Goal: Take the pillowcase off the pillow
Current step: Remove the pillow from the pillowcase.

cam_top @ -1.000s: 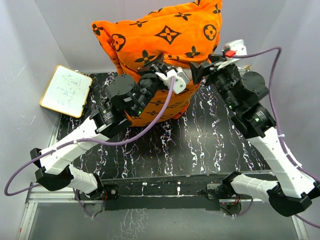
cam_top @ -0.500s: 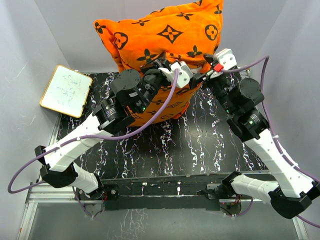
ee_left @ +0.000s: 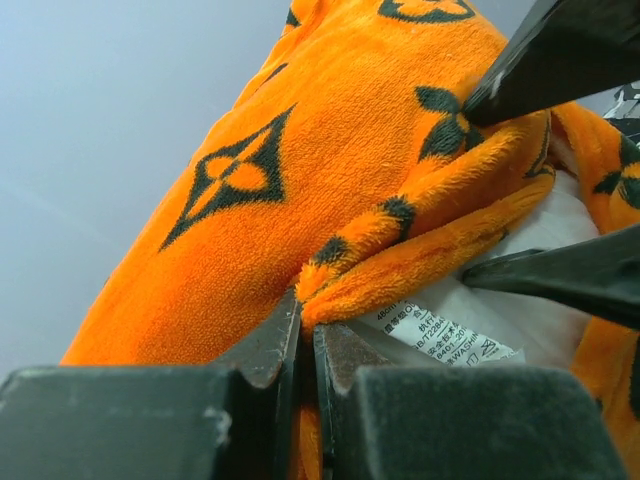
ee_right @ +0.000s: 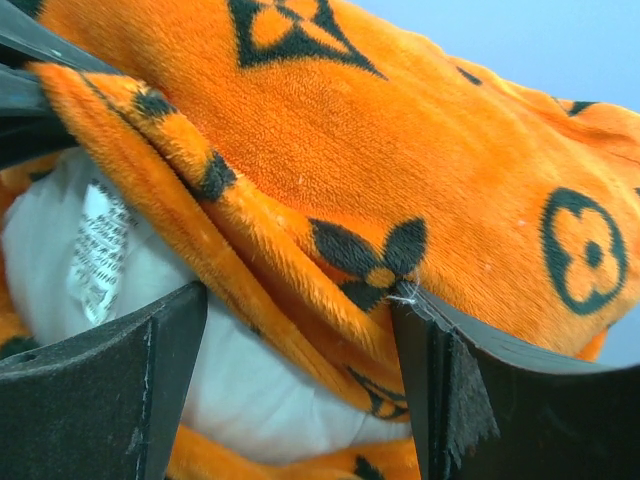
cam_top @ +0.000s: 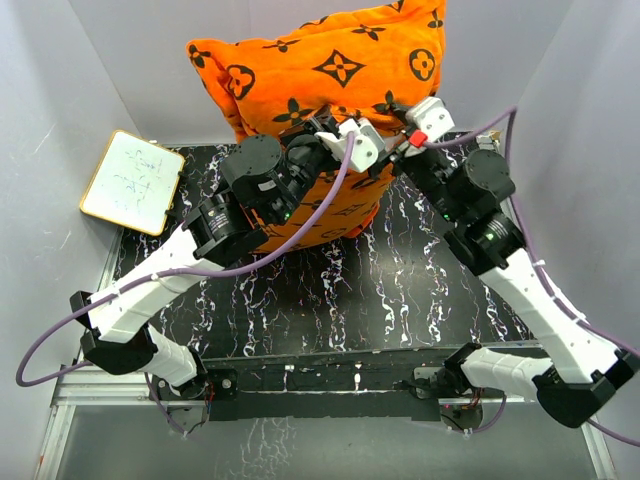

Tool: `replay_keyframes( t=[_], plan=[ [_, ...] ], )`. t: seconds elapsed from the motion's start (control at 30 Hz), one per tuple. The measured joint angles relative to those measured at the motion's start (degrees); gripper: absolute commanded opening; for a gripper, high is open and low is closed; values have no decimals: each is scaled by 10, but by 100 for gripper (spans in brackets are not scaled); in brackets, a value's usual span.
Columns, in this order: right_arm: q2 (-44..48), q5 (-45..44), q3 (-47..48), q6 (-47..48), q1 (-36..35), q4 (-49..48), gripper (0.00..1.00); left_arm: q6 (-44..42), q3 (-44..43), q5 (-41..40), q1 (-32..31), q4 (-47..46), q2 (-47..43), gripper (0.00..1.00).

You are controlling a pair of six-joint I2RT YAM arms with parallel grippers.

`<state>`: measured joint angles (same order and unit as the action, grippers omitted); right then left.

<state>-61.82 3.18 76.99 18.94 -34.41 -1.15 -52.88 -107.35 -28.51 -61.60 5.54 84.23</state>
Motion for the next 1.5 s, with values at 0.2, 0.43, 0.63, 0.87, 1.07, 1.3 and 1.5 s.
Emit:
replay_keyframes(
  t=[0.2, 0.43, 0.63, 0.87, 1.07, 1.3, 1.5],
  plan=[
    [-46, -15, 12, 13, -1, -24, 64, 7, -14, -1, 0, 25, 3, 0],
    [-47, -66, 12, -7, -4, -89, 52, 19, -12, 3, 0, 37, 2, 0],
    [-51, -63, 12, -29, -10, -104, 28, 28, 7, 9, 0, 44, -15, 0],
    [-76, -50, 29, -73, -15, -115, 8, 30, 7, 17, 1, 45, -20, 46],
    [-100, -43, 51, -112, -43, -114, 8, 13, 1, 39, 1, -2, -22, 51],
    [-100, -38, 54, -129, -82, -106, 8, -3, 0, 52, 14, -14, -16, 48],
    [-100, -38, 66, -131, -82, -87, 8, 29, -1, 73, 52, 22, -17, 48]
  ],
)
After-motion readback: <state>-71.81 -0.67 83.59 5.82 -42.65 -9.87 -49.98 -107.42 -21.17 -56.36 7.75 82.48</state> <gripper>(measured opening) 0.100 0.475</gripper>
